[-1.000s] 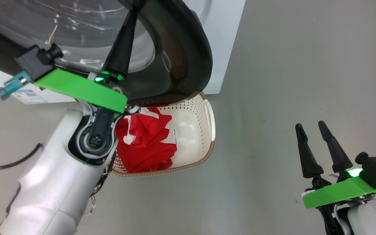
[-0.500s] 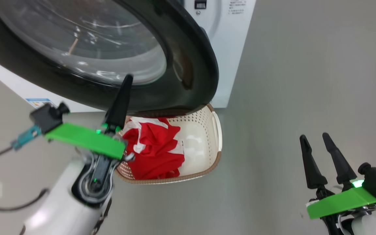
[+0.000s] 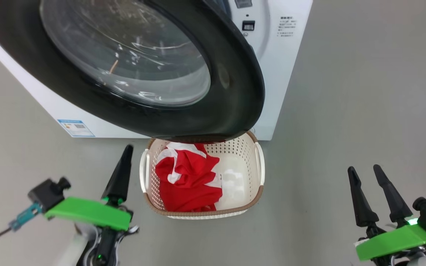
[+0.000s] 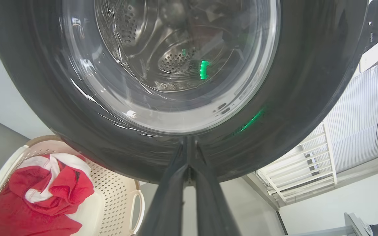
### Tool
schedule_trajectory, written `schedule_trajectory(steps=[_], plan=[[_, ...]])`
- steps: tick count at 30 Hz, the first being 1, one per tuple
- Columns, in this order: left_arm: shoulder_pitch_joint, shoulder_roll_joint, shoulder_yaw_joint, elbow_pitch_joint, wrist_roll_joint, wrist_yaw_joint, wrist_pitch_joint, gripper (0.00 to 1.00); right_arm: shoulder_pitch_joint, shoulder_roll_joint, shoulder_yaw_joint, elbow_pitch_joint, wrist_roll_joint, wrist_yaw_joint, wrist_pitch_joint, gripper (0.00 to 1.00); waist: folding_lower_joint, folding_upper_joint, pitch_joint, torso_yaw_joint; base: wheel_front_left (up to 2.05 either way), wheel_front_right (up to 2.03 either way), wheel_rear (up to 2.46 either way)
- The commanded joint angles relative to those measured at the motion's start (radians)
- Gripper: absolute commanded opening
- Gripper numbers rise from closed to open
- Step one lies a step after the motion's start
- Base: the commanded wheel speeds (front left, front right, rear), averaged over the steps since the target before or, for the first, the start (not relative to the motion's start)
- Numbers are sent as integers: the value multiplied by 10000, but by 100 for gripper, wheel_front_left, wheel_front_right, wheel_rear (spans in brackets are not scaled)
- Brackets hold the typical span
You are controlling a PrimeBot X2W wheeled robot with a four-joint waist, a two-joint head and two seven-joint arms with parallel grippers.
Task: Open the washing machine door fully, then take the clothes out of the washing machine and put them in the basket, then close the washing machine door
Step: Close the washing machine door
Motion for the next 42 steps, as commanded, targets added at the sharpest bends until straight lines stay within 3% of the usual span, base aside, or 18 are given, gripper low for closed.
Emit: schedule_trajectory(steps=[1, 3, 5, 9, 11, 15, 20, 26, 34, 36, 42], plan=[[135, 227, 506, -196, 161, 4, -119, 15, 170, -200, 204, -220, 6, 65, -65, 100, 0, 0, -142, 97, 0, 0, 0], [419, 240, 647, -206, 256, 4, -119, 27, 240, -215, 201, -213, 15, 65, -65, 100, 0, 0, -223, 107, 0, 0, 0], [565, 263, 700, -203, 318, 4, -119, 31, 274, -223, 200, -213, 19, 65, -65, 100, 0, 0, -260, 107, 0, 0, 0], [1107, 374, 969, -212, 682, 4, -119, 49, 418, -245, 150, -225, 22, 65, -65, 100, 0, 0, -382, 93, 0, 0, 0], [1367, 400, 1130, -212, 952, 4, -119, 73, 492, -256, 111, -231, 27, 65, -65, 100, 0, 0, -431, 88, 0, 0, 0], [1887, 390, 1511, -285, 1425, 4, -120, 100, 660, -278, 37, -254, 33, 65, -65, 100, 0, 0, -529, 66, 0, 0, 0], [2374, 398, 1980, -364, 1836, 4, -120, 100, 834, -297, -91, -277, 28, 65, -65, 100, 0, 0, -609, 71, 0, 0, 0], [2774, 301, 2692, -582, 3131, 4, -120, 100, 985, -309, -238, -309, 33, 65, -65, 100, 0, 0, -685, 94, 0, 0, 0], [3190, 151, 3392, -1036, 6256, 4, -120, 100, 1072, -311, -431, -372, 66, 65, -65, 100, 0, 0, -741, 61, 0, 0, 0], [3316, -57, 3687, -1327, 7483, 4, -120, 100, 1101, -314, -506, -404, 72, 65, -65, 100, 0, 0, -740, 61, 0, 0, 0], [3556, -626, 4418, -2002, 9432, 4, -120, 100, 1171, -302, -598, -475, 48, 65, -65, 100, 0, 0, -759, 78, 0, 0, 0]])
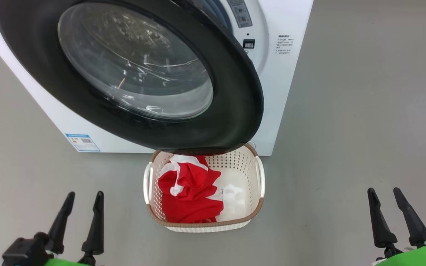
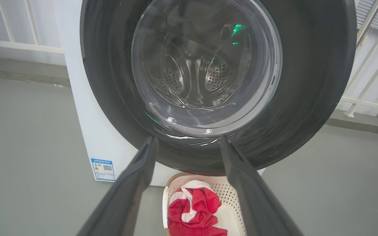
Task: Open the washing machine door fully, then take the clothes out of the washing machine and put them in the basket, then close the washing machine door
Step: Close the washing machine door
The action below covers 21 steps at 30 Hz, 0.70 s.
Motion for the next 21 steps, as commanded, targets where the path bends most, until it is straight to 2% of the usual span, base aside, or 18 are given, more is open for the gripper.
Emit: schedule_trajectory(steps=[1, 5, 21], plan=[[59, 12, 570, -459, 593, 6, -120, 100, 30, -183, 139, -298, 29, 65, -65, 100, 0, 0, -17, 13, 0, 0, 0], [224, -236, 731, -726, 1277, 6, -120, 100, 85, -177, 112, -316, 31, 65, -65, 100, 0, 0, -38, 27, 0, 0, 0], [355, -485, 800, -582, 1577, 6, -120, 100, 155, -143, 145, -291, 40, 65, -65, 100, 0, 0, -127, 42, 0, 0, 0]])
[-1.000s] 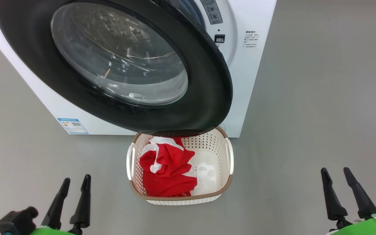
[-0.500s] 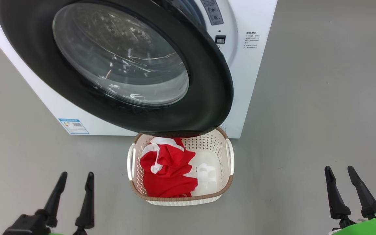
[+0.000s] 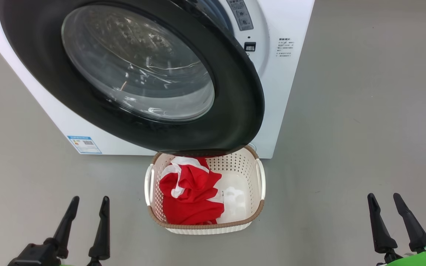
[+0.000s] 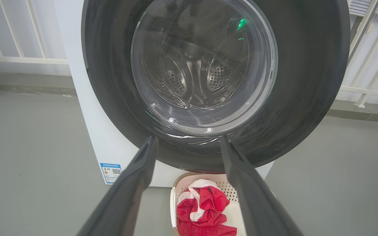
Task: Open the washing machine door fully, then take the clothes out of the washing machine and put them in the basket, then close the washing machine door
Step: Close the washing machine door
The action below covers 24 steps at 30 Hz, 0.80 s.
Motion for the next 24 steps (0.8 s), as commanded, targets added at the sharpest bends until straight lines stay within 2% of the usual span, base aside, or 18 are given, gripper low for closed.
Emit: schedule_trajectory(steps=[1, 9, 10, 11, 12, 13, 15, 24], plan=[[-8, 156, 391, -222, 72, 6, -120, 100, -74, -167, 154, -250, 40, 65, -65, 100, 0, 0, -14, 4, 0, 0, 0], [13, 107, 305, -269, 107, 6, -120, 100, -72, -155, 252, -244, 141, 65, -65, 100, 0, 0, -50, 96, 0, 0, 0], [8, 92, 276, -273, 108, 6, -120, 100, -83, -157, 290, -241, 167, 65, -65, 91, 0, 0, -50, 122, 0, 0, 0], [0, 74, 244, -278, 109, 6, -120, 100, -101, -162, 338, -236, 204, 65, -65, 58, 0, 0, -43, 152, 0, 0, 0], [-10, 55, 213, -284, 108, 6, -120, 100, -134, -176, 394, -226, 231, 65, -65, 45, 0, 0, -35, 183, 0, 0, 0], [-21, 32, 190, -292, 98, 6, -120, 100, -182, -190, 455, -221, 258, 65, -65, 24, 0, 0, -25, 218, 0, 0, 0], [-35, -19, 148, -299, 79, 6, -120, 100, -319, -222, 616, -200, 306, 65, -65, 0, 0, 0, -5, 291, 0, 0, 0], [-75, -247, -112, -183, -109, 6, -120, 100, -1421, -199, 1747, -8, 423, 65, -65, 0, 0, 0, 23, 755, 0, 0, 0]])
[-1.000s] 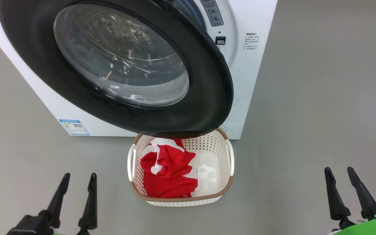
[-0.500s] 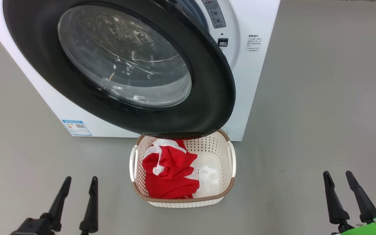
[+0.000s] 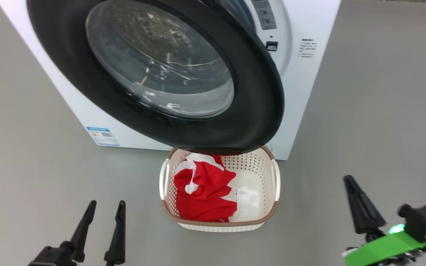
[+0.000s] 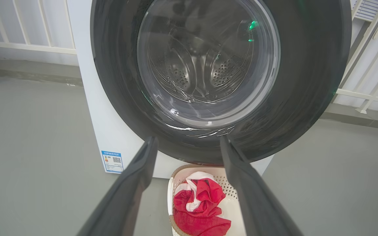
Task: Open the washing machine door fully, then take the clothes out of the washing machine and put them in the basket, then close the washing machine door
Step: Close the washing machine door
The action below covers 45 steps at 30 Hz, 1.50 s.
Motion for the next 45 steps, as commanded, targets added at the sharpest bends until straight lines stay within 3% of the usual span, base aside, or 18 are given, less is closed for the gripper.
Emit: schedule_trajectory(steps=[1, 18, 45], plan=[[-224, 92, 256, -180, -57, 6, -120, 100, -467, -104, 474, -152, 35, 65, -65, 0, 0, 0, -15, 177, 0, 0, 0], [-421, 23, -235, -127, -488, 6, -120, 100, -2726, 38, 1494, 492, 382, 65, -65, 0, 0, 0, 294, 1089, 0, 0, 0], [-1674, 21, -808, -328, -1136, 6, -120, 100, -4862, -495, 958, 741, 609, 65, -65, 0, 0, 0, 2373, 1772, 0, 0, 0]])
